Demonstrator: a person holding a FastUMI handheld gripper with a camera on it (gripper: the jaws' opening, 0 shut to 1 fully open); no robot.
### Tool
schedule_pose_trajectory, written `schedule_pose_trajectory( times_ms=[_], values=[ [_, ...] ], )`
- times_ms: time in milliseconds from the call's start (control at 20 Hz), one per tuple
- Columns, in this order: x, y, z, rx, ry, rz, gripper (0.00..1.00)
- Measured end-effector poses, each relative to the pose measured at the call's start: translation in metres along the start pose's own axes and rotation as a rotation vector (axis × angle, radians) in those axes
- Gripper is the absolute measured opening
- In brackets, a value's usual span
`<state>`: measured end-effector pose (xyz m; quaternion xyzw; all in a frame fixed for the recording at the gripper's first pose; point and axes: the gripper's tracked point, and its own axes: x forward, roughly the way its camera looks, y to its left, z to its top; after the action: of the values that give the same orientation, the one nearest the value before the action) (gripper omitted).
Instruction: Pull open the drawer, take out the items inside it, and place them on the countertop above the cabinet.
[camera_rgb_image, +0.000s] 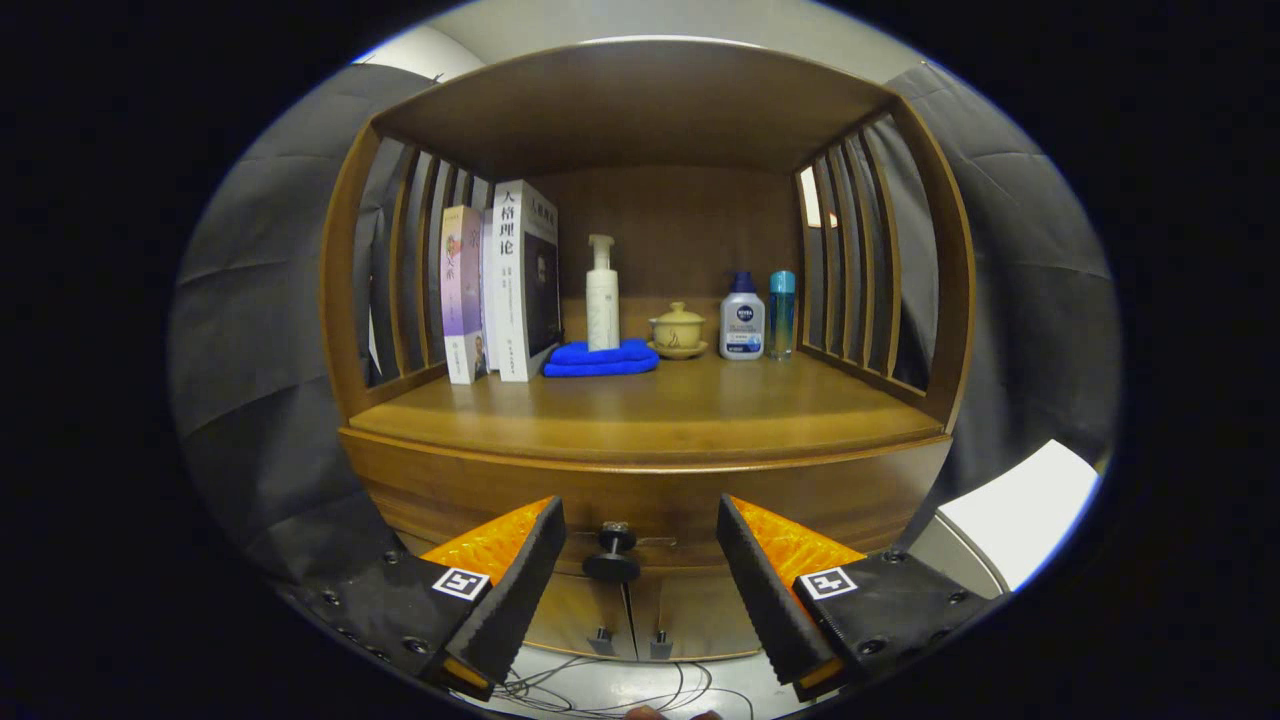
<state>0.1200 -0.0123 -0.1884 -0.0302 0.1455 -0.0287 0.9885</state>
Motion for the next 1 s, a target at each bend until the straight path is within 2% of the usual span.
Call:
schedule_pose_trajectory(
  times_ms=[450,750,1000],
  values=[
    [0.036,0.006,-0.054,-0.041,0.1,-0.019,0.97],
    [0.049,0.012,-0.069,-0.054,0.124,-0.021,0.97],
    [0.052,0.02,-0.071,-0.075,0.134,-0.007,0.5]
  ],
)
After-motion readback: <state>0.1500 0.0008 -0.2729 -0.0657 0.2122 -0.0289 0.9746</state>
